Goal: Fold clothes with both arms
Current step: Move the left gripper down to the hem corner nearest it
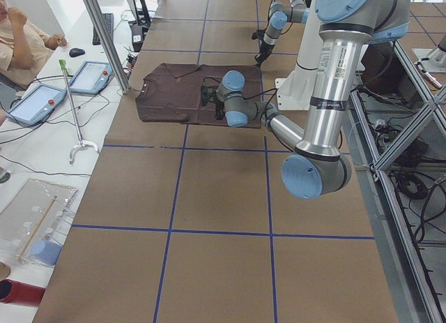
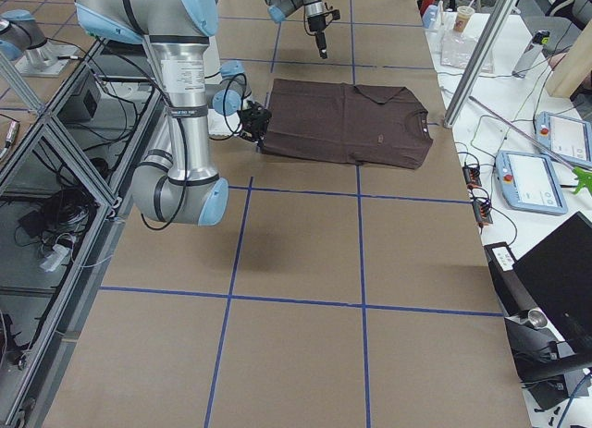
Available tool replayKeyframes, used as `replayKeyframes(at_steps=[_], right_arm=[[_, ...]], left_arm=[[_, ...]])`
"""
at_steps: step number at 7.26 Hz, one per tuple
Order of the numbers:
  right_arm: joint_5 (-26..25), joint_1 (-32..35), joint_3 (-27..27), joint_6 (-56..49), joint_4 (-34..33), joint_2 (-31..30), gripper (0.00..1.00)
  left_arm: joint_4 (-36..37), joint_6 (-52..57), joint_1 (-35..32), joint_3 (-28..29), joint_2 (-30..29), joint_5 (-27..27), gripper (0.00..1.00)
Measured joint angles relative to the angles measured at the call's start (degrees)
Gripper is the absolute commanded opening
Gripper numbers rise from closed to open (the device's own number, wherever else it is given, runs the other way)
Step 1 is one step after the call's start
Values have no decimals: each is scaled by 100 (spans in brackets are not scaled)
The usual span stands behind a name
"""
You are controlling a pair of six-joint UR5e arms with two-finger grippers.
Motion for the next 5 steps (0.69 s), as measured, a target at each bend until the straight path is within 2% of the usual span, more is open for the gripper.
replayKeyframes(at_steps=[1, 3, 5], right_arm=[[-6, 6, 0, 4, 0, 8, 0], [-12, 15, -6, 5, 0, 7, 0], [-2, 14, -13, 3, 0, 14, 0]], left_arm=[[283, -437, 454, -370, 246, 360, 99], [1220, -1356, 1360, -679, 263, 1106, 93], [2145, -1600, 1820, -715, 95, 1543, 78]])
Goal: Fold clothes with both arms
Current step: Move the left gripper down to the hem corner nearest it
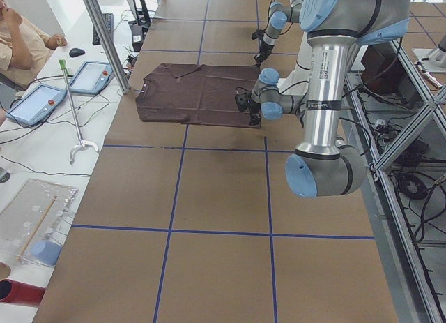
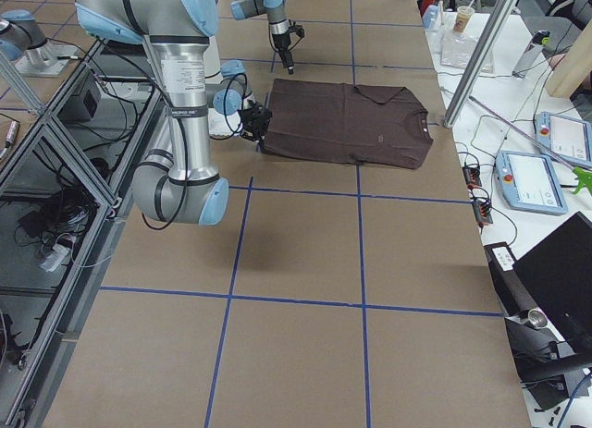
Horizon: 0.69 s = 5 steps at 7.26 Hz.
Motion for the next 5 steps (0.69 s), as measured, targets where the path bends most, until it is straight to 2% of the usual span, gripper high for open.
replayKeyframes(at_steps=[2, 5], right_arm=[[27, -1, 1, 0, 6, 5, 0], [39, 0, 27, 0, 9, 10, 0]], left_arm=[[650, -42, 244, 1, -204, 70, 75], [860, -57, 410, 58, -271, 76, 68]])
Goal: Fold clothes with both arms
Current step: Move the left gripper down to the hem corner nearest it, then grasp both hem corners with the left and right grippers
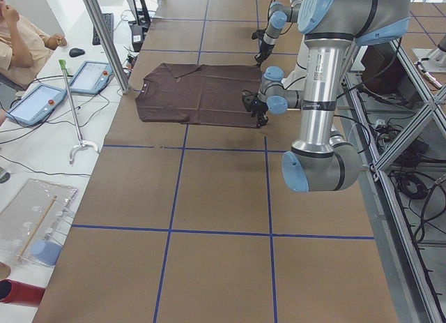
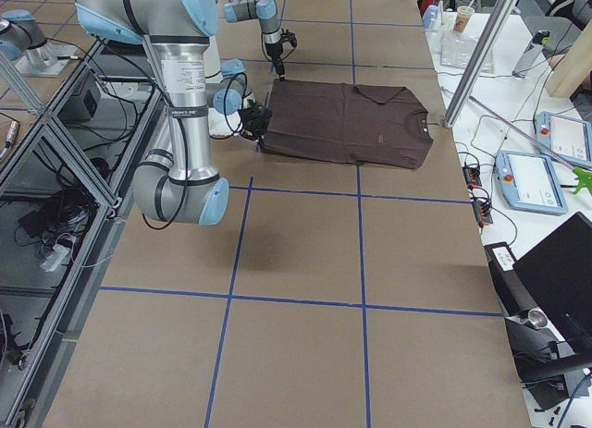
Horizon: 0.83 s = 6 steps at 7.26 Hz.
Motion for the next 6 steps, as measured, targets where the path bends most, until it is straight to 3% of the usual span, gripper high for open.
replayKeyframes(at_steps=[2, 6], right_arm=[[1, 18, 16, 0, 0, 15, 0], [1, 32, 23, 0, -8, 70, 0]], left_arm=[[12, -1, 33, 20, 14, 0, 61], [18, -46, 110, 27, 23, 0, 59]])
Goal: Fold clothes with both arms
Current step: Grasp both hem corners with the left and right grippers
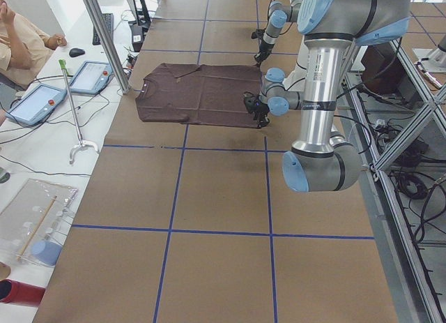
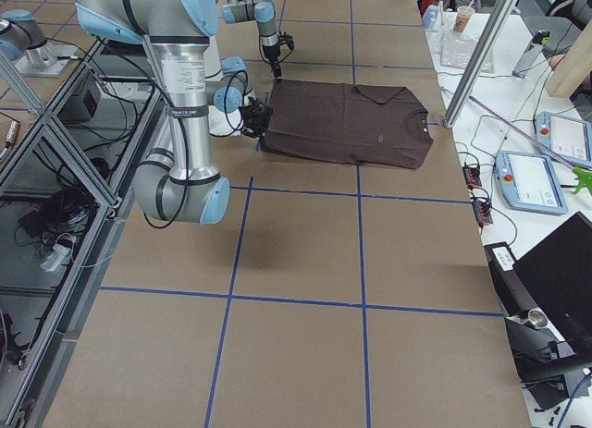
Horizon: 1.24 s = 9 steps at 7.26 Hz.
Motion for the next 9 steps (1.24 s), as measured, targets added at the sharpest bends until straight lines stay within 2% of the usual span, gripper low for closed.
replayKeyframes(at_steps=[5, 6, 7, 9], right_arm=[[0, 8, -10, 0, -1, 2, 0], [0, 7, -10, 0, 0, 1, 0], [0, 8, -10, 0, 0, 1, 0], [0, 10, -12, 0, 0, 1, 0]], left_arm=[[9, -69, 43, 38, 17, 0, 53], [9, -70, 43, 50, 18, 0, 41], [9, -70, 43, 52, 18, -2, 0], [9, -70, 42, 40, 18, -16, 0]])
